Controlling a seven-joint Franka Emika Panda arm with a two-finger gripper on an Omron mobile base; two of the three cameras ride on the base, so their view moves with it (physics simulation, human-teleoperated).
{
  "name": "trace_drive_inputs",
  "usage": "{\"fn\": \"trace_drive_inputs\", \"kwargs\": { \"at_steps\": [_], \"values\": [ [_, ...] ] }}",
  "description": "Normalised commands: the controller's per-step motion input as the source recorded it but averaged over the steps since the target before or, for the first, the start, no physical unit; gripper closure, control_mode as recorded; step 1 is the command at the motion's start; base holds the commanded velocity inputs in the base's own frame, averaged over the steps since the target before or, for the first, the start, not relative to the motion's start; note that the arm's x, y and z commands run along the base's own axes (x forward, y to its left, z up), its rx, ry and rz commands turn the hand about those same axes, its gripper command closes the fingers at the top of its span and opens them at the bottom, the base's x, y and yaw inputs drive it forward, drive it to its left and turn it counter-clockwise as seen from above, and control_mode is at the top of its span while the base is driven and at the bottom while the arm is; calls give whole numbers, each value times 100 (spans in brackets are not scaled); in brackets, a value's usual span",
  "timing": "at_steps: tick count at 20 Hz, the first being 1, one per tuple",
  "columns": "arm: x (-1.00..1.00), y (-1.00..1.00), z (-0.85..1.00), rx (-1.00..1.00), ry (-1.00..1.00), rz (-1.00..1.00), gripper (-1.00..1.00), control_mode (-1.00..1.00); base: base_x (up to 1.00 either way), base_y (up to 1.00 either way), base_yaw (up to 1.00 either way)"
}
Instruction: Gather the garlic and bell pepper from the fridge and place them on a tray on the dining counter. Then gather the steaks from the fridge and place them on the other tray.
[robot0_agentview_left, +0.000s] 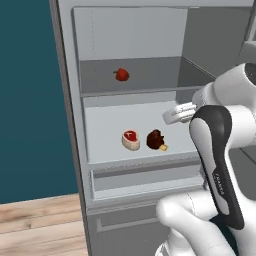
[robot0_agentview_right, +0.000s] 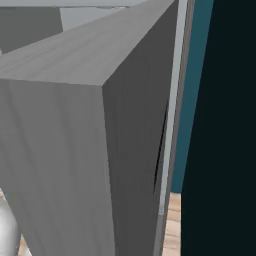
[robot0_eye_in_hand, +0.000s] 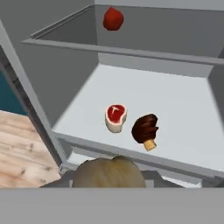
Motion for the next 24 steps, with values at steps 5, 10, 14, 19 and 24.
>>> {"fn": "trace_drive_inputs", "kwargs": {
  "at_steps": [5,10,14,19,24],
  "values": [
    [0,0,0,0,0,0,100,100,-97,7,11],
    [0,0,0,0,0,0,100,100,-46,19,45],
    [0,0,0,0,0,0,100,100,-21,19,65],
    [0,0,0,0,0,0,100,100,-8,20,69],
    [0,0,0,0,0,0,100,100,0,24,67]
  ]
}}
